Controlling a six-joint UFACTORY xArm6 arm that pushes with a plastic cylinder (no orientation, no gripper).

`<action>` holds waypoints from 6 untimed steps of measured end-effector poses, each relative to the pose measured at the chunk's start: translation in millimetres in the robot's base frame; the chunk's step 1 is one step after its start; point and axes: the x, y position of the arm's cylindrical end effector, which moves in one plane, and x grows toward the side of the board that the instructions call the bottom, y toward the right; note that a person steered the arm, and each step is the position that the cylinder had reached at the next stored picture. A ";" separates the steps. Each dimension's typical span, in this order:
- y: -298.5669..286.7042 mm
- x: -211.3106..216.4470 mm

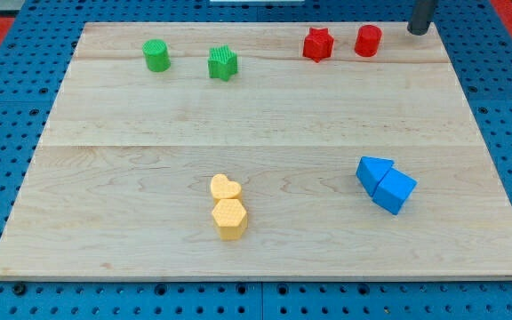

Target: Push the red circle towards the red star

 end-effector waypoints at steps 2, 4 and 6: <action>-47.3 33.2; -32.6 11.7; -90.9 -1.5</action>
